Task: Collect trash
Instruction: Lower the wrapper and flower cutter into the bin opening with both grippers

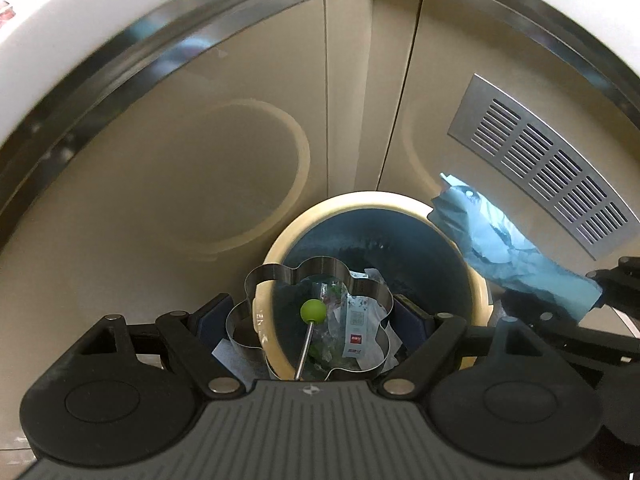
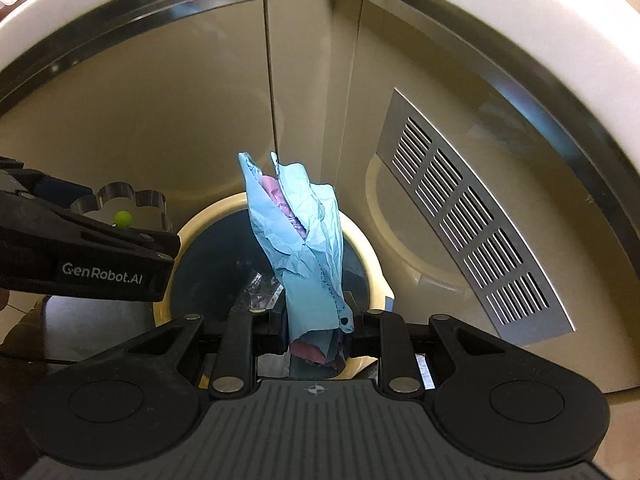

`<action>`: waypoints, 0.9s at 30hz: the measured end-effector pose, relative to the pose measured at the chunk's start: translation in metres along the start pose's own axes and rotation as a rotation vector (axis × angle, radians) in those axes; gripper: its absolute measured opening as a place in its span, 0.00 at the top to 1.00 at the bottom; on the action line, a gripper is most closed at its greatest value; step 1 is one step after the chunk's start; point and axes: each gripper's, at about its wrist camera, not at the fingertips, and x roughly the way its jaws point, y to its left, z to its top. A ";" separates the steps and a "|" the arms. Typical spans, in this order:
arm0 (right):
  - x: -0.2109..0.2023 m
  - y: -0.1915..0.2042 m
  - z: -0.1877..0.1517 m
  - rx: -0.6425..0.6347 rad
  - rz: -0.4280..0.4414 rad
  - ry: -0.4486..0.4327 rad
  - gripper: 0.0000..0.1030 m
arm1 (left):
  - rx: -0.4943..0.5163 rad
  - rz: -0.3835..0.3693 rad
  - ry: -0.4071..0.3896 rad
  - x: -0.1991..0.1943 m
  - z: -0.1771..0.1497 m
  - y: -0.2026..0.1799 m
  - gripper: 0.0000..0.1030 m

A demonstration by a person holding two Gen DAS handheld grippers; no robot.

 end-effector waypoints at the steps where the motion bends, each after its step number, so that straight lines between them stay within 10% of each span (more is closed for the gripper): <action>1: 0.002 -0.001 0.000 0.003 0.001 0.006 0.75 | 0.001 -0.002 0.005 0.002 0.001 -0.001 0.15; 27: 0.080 -0.011 0.016 0.032 -0.035 0.166 0.75 | 0.032 0.032 0.230 0.110 0.025 -0.018 0.15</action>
